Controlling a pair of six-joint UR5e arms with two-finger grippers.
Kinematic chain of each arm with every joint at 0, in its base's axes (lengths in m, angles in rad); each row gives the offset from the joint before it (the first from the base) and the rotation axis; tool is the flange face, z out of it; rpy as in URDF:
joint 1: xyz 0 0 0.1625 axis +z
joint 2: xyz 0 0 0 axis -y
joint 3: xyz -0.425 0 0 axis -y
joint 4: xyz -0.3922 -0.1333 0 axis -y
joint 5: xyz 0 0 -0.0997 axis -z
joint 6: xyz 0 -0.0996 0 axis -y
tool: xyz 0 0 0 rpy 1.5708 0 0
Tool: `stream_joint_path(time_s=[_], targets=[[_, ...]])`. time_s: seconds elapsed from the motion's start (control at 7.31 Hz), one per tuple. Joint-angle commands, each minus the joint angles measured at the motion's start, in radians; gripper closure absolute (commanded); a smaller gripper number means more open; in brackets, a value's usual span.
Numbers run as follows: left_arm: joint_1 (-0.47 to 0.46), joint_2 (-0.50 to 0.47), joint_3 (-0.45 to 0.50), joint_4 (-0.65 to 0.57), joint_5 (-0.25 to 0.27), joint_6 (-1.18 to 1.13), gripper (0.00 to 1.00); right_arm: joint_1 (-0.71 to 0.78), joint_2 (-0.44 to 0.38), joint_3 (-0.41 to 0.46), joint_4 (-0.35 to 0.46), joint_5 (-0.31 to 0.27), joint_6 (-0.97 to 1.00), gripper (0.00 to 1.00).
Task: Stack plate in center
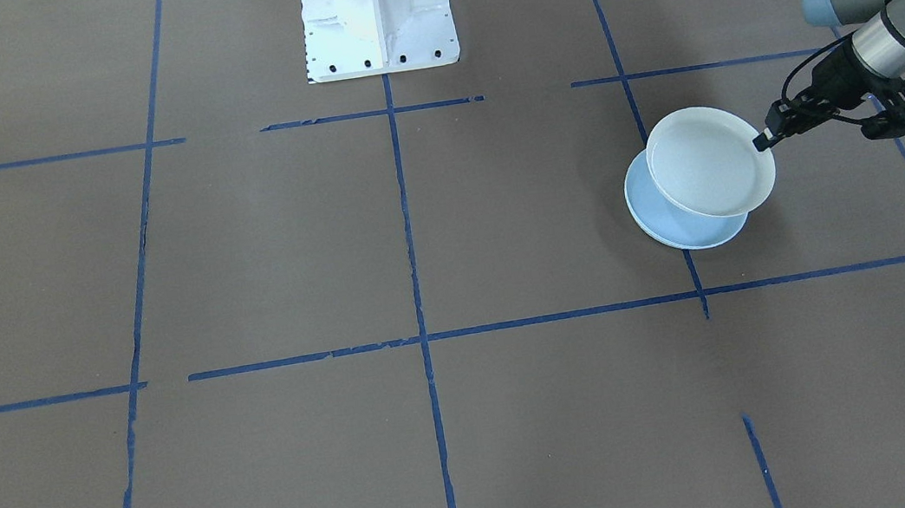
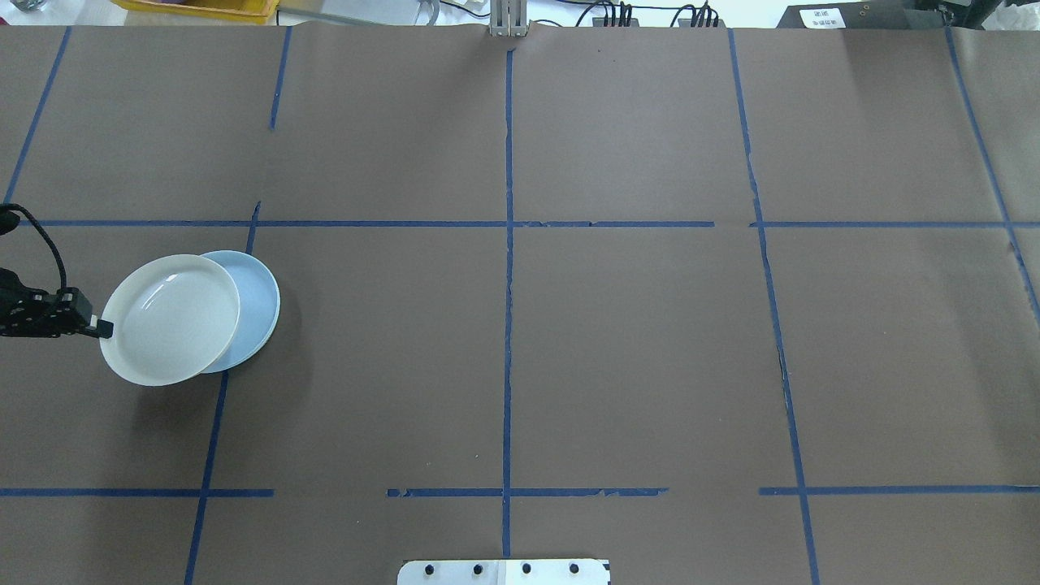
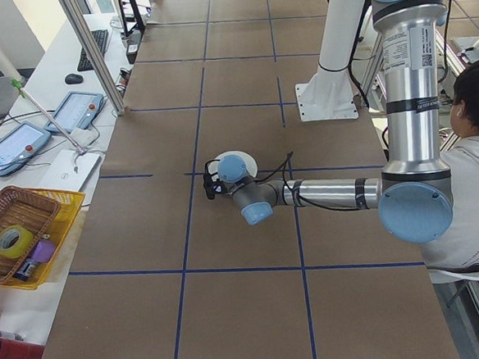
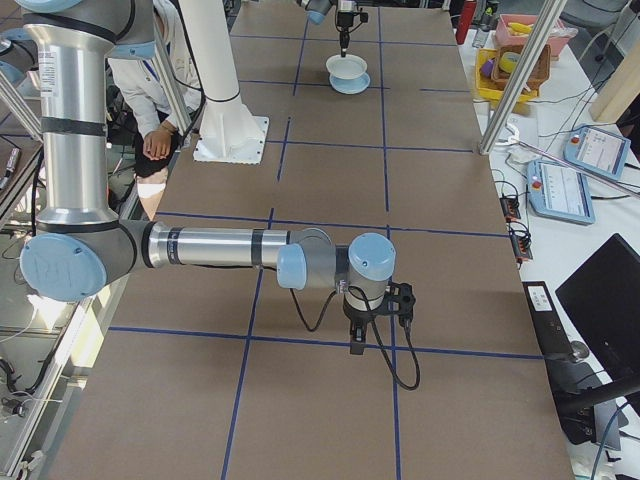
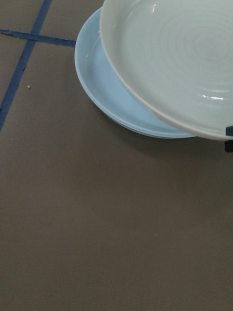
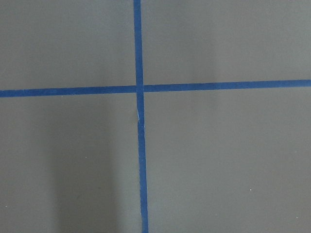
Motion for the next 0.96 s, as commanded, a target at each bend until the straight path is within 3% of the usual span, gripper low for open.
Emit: stream_joint_path(time_s=[0.0,0.27,0.41,0.55,0.82], targets=[[0.000,-0.024,0.019,0.004,-0.001,-0.074,1.00,0.000,0.000,0.000,0.000,0.000,-0.001,0.00],[0.003,-0.033,0.019,0.004,-0.003,-0.093,1.00,0.000,0.000,0.000,0.000,0.000,0.000,0.00],[0.003,-0.033,0.015,-0.004,0.008,-0.093,0.17,0.000,0.000,0.000,0.000,0.000,0.000,0.00],[0.003,-0.032,0.010,-0.005,0.009,-0.095,0.00,0.000,0.000,0.000,0.000,-0.002,0.000,0.00],[0.000,-0.029,-0.001,-0.007,-0.001,-0.092,0.00,0.000,0.000,0.000,0.000,0.000,0.000,0.00]])
